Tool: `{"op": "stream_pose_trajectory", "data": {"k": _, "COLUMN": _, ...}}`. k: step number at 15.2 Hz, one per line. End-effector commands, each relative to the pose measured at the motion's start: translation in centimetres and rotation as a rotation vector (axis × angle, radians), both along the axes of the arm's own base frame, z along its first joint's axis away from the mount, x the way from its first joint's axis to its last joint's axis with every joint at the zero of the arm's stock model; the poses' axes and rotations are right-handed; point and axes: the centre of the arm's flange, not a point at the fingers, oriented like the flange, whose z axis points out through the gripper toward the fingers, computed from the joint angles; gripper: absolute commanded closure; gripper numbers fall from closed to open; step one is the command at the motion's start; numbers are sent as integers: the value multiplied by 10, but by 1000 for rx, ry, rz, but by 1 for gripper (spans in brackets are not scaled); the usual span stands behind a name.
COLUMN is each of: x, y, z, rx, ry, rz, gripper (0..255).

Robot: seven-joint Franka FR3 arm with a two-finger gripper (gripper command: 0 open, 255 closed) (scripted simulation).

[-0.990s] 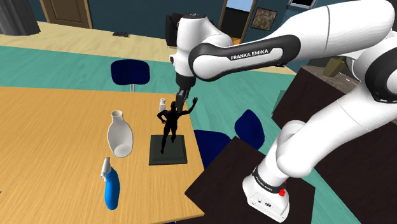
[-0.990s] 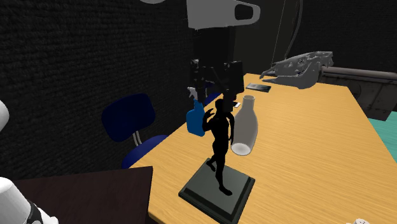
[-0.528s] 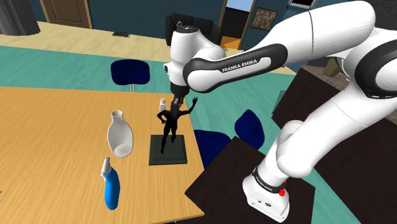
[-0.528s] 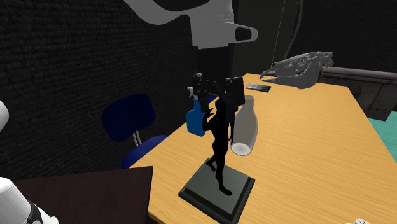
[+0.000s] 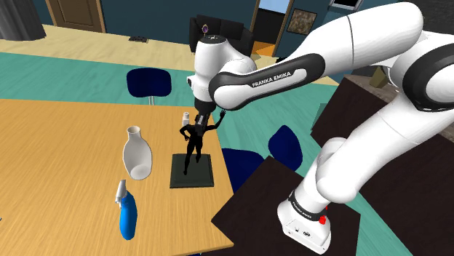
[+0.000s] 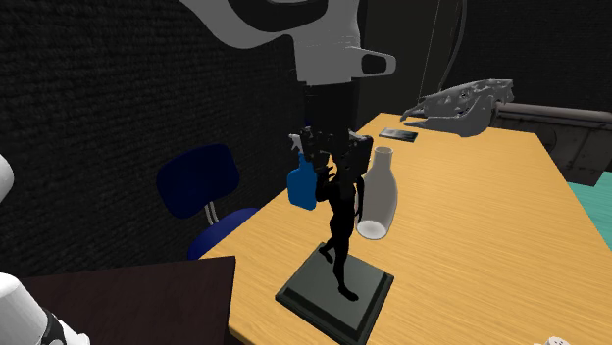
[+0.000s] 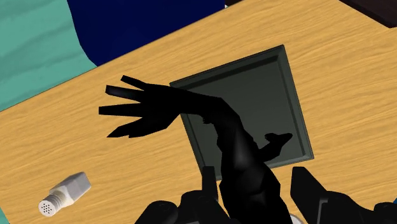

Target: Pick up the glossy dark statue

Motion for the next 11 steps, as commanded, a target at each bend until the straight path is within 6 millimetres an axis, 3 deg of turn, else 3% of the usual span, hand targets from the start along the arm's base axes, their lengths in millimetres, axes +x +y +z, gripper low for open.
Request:
{"op": "stream_pose_trajectory", "data": {"k": 1, "x": 0, "y": 0, "z": -1, "rx": 0, "ry": 1, "rz": -1, "gripper": 255}}
{"op": "stream_pose_trajectory", "data": {"k": 5, "x": 0, "y": 0, "z": 0, "rx": 0, "ry": 1, "rz": -1, "gripper": 255}}
{"op": "stream_pose_trajectory", "data": {"k": 11, "x": 0, "y": 0, "z": 32, "rx": 0, "ry": 1, "rz": -1, "gripper": 255}}
